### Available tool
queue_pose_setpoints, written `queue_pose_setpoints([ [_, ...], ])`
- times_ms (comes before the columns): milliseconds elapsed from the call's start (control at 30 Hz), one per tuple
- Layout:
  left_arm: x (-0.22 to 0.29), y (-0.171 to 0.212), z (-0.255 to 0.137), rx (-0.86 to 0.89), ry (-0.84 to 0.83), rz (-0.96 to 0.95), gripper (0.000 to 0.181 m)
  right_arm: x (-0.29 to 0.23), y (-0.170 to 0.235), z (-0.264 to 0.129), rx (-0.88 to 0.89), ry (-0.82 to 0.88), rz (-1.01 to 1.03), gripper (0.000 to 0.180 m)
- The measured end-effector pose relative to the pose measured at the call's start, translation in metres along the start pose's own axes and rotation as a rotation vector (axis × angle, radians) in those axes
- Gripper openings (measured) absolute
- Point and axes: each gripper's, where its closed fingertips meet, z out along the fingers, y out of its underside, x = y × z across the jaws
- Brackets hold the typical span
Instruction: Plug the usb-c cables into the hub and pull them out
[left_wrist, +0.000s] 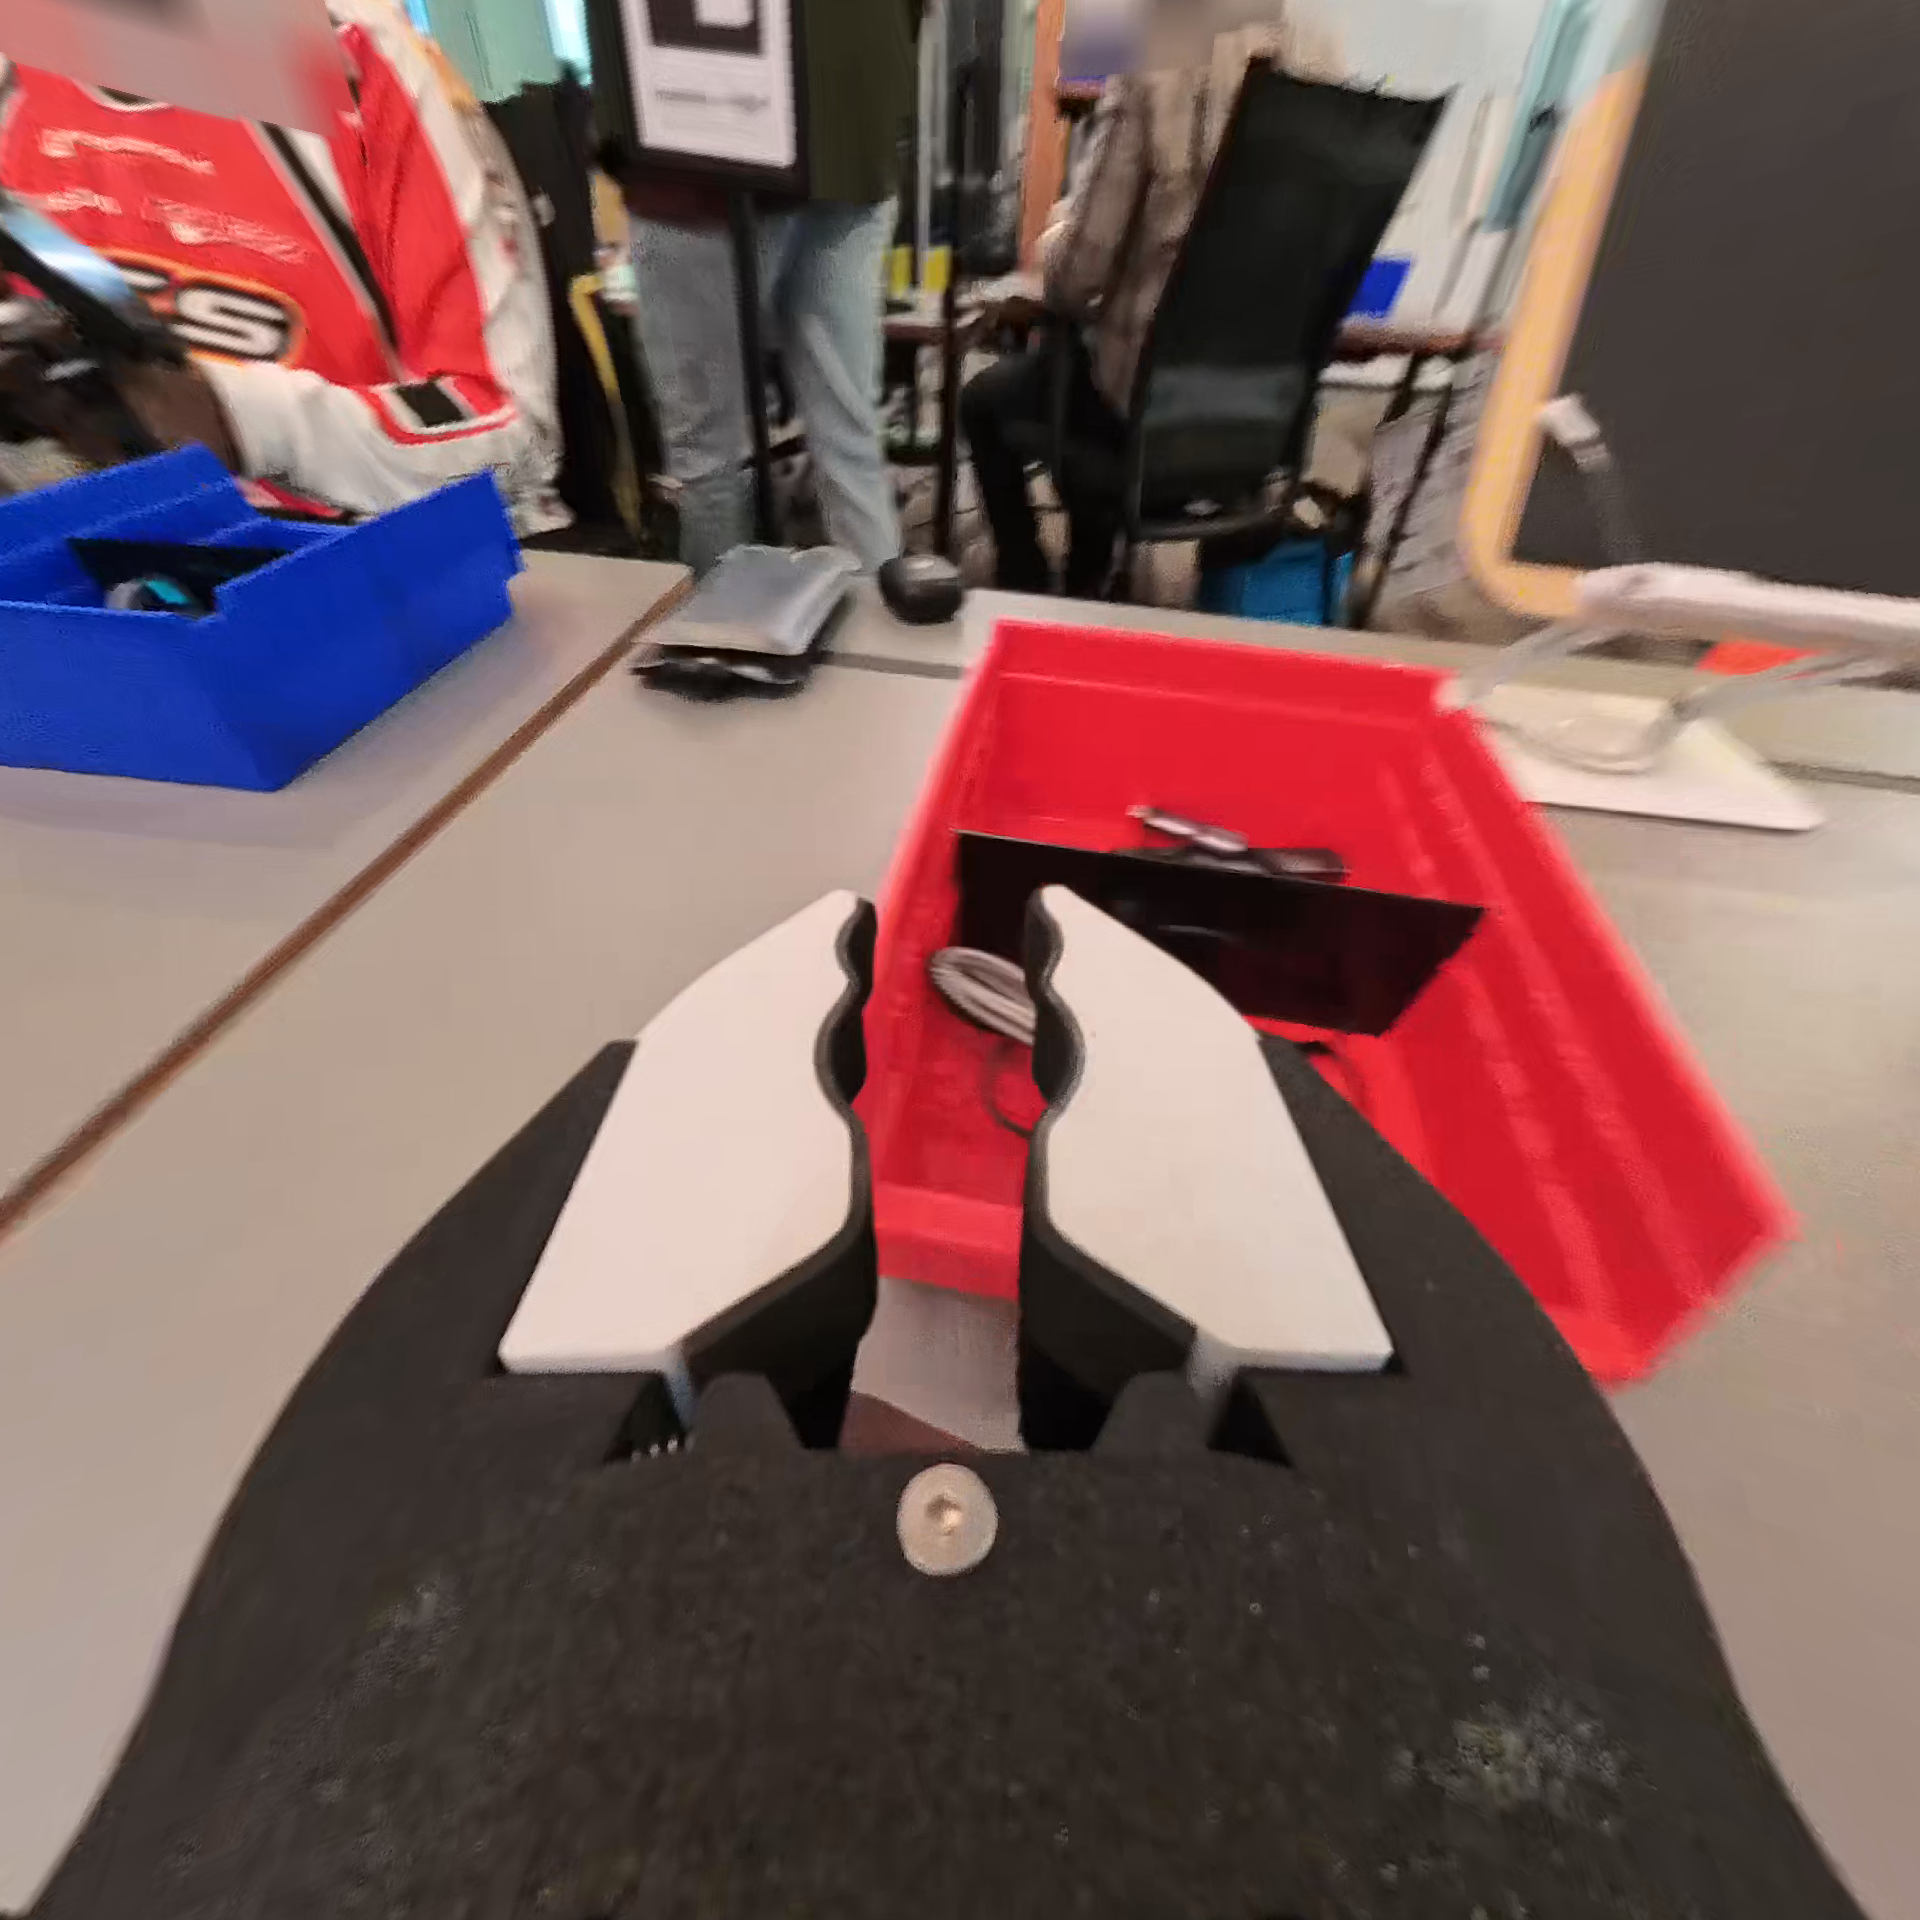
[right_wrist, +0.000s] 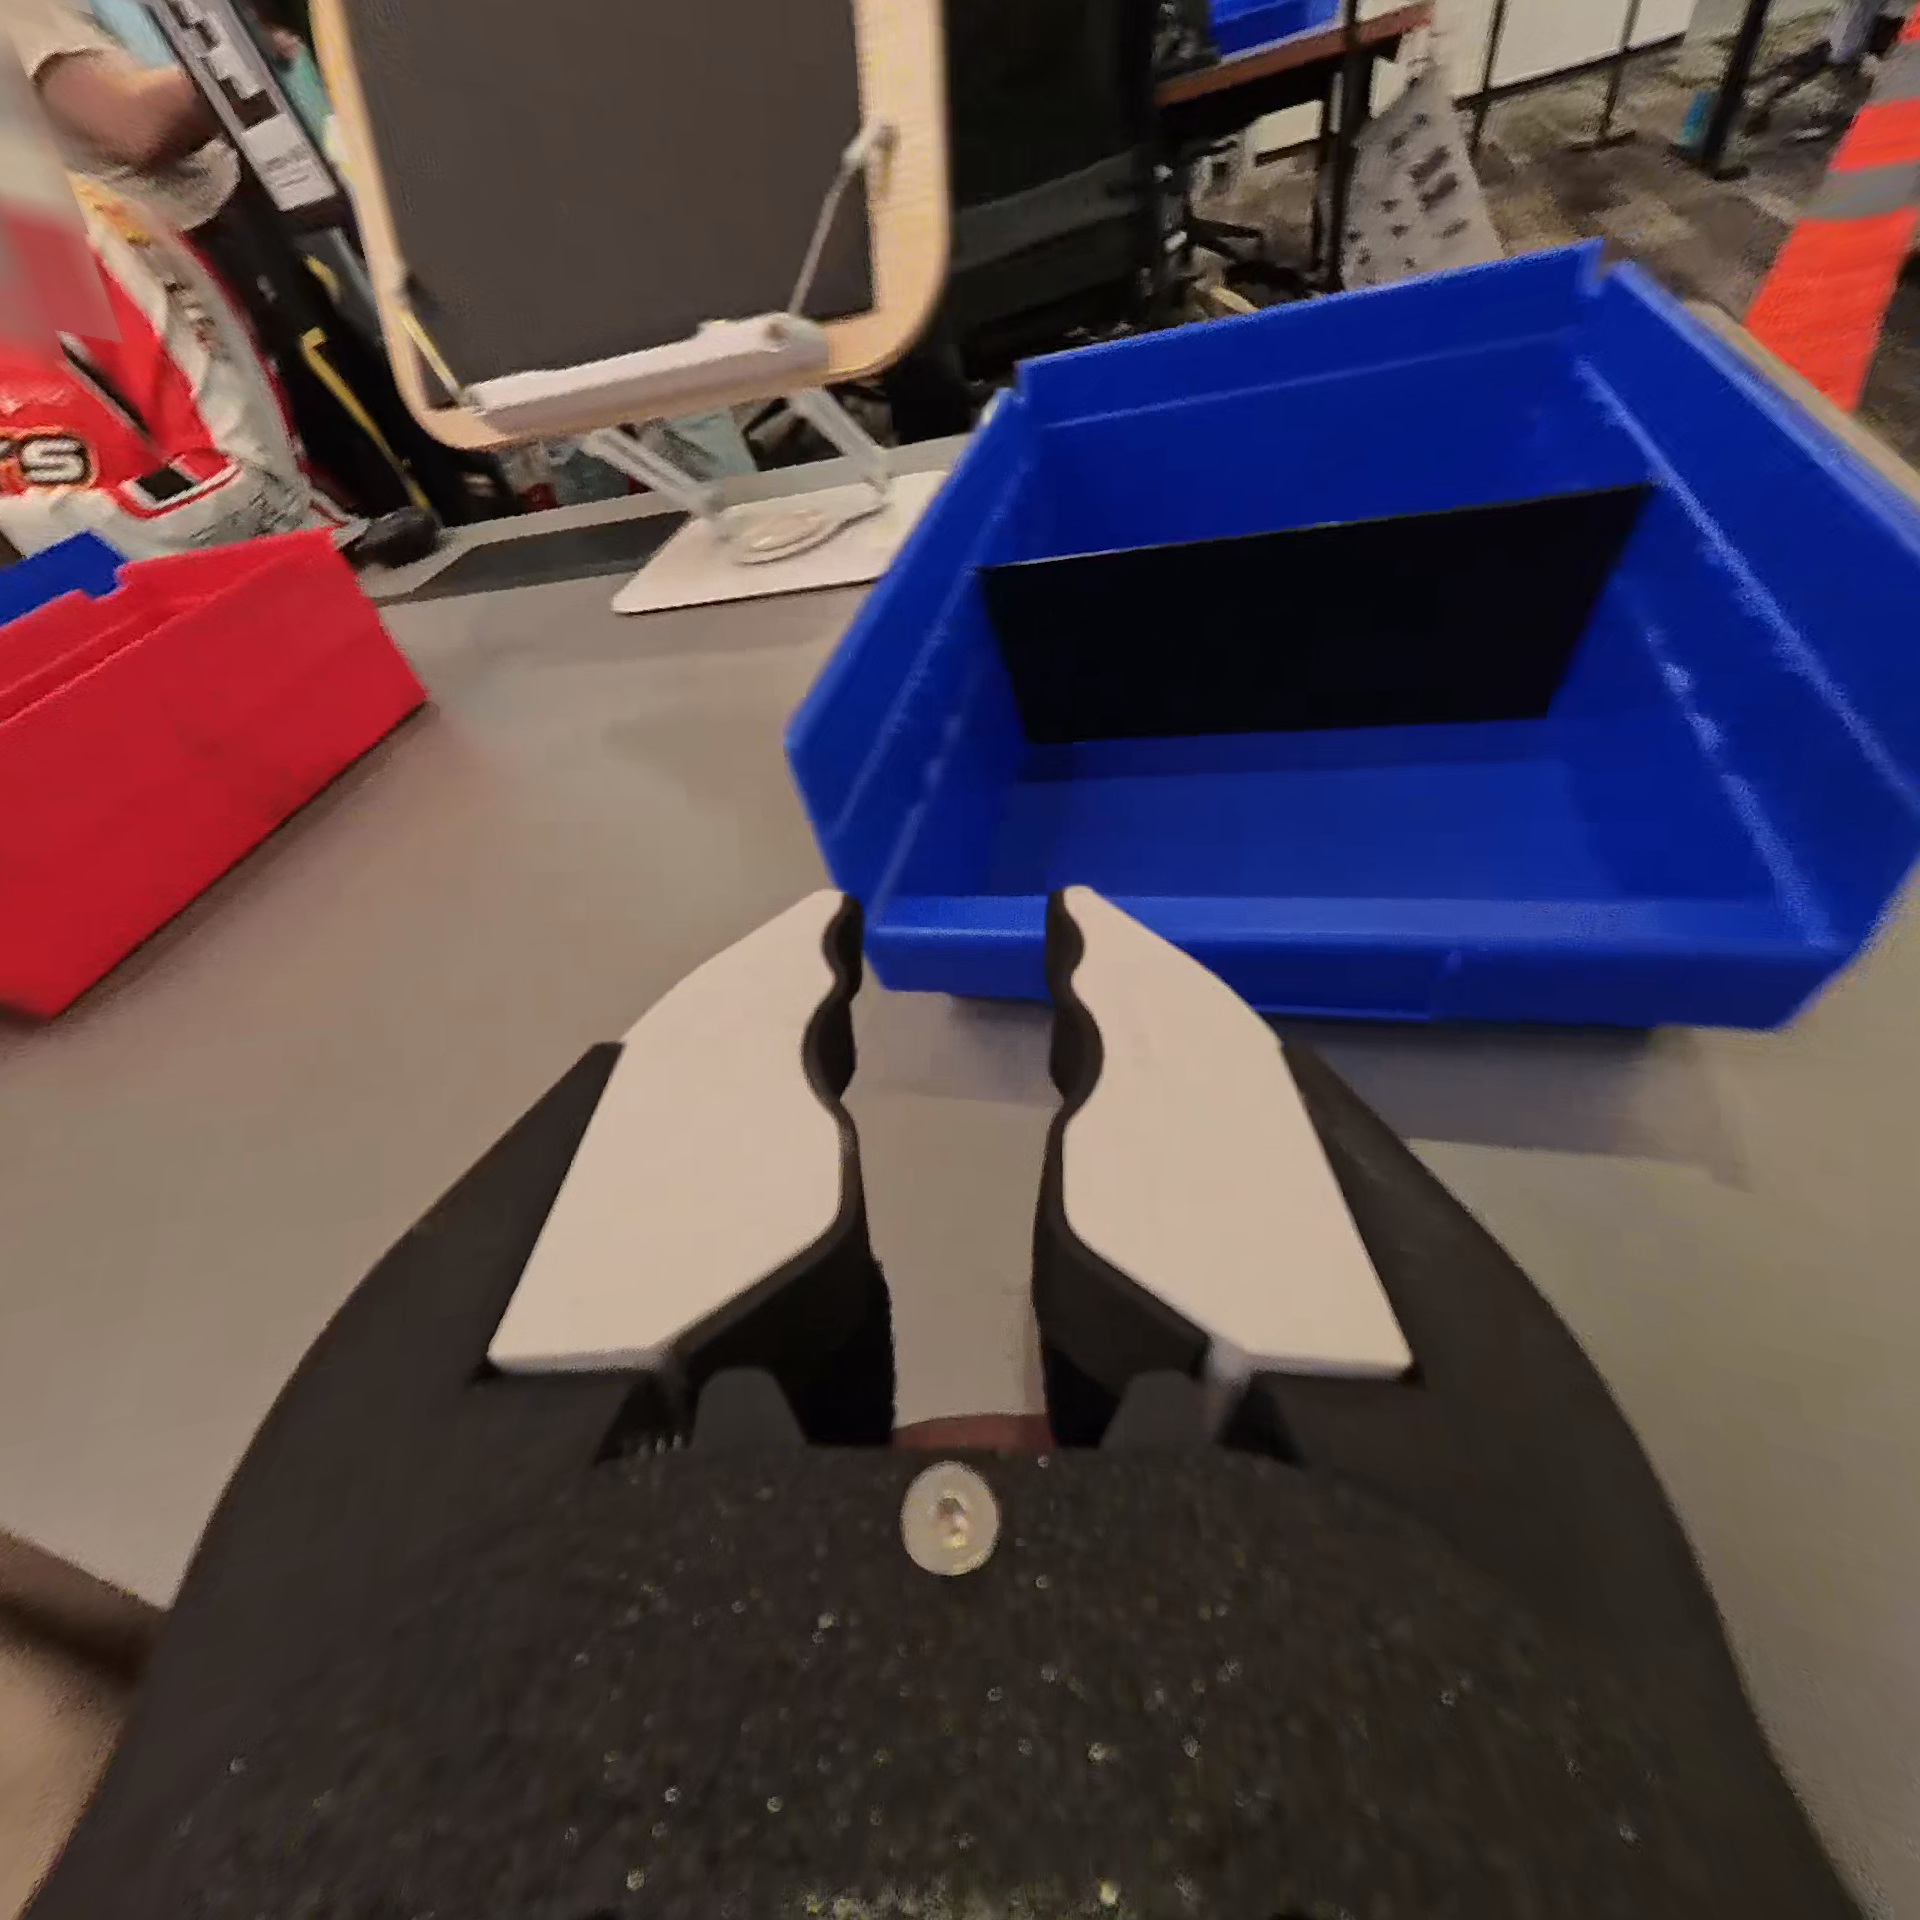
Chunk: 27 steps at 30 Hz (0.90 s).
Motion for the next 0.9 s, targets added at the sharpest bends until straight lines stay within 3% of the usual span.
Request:
queue_pose_setpoints([
  [167,0.12,0.075,-0.036,-0.152,0.358,-0.111,0.024,0.028,0.004,-0.004,-0.018,0.068,0.076,0.03],
  [267,0.16,0.076,-0.041,-0.201,0.544,-0.215,0.026,0.032,0.005,-0.004,-0.022,0.053,0.134,0.029],
  [467,0.143,0.088,-0.037,-0.232,0.545,-0.144,0.026,0.033,0.004,0.005,-0.019,0.025,0.224,0.027],
  [900,0.132,0.096,-0.035,-0.255,0.517,-0.144,0.026,0.013,0.013,0.021,-0.076,-0.007,0.146,0.026],
])
